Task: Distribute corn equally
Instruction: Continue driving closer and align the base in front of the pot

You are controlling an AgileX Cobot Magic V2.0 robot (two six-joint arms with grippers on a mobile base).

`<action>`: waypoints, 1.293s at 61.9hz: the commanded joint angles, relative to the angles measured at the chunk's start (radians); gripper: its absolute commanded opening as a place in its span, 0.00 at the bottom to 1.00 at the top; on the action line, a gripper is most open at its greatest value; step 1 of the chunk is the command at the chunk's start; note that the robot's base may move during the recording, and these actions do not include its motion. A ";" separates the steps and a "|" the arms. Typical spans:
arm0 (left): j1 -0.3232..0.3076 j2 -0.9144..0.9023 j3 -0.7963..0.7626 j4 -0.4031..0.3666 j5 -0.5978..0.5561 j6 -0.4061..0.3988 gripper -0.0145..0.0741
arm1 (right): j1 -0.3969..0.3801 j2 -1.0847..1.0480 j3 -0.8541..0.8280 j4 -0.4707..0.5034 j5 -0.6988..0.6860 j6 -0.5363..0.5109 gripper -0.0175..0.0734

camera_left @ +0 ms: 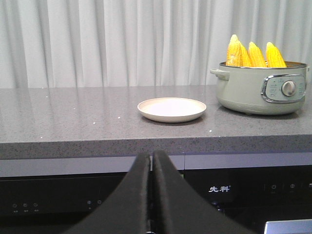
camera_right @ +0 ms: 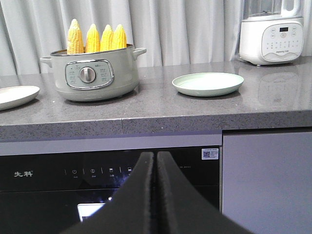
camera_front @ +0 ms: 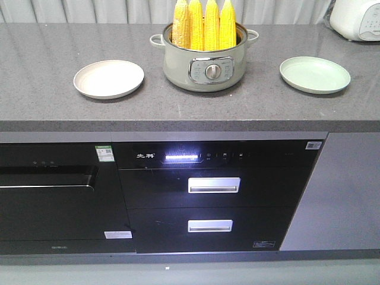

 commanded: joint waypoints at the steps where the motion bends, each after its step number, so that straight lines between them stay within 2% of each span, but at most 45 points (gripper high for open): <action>1: -0.005 -0.015 0.013 -0.002 -0.070 -0.007 0.16 | -0.005 -0.003 0.010 -0.008 -0.079 -0.006 0.19; 80: -0.005 -0.015 0.013 -0.002 -0.070 -0.007 0.16 | -0.005 -0.003 0.010 -0.008 -0.079 -0.006 0.19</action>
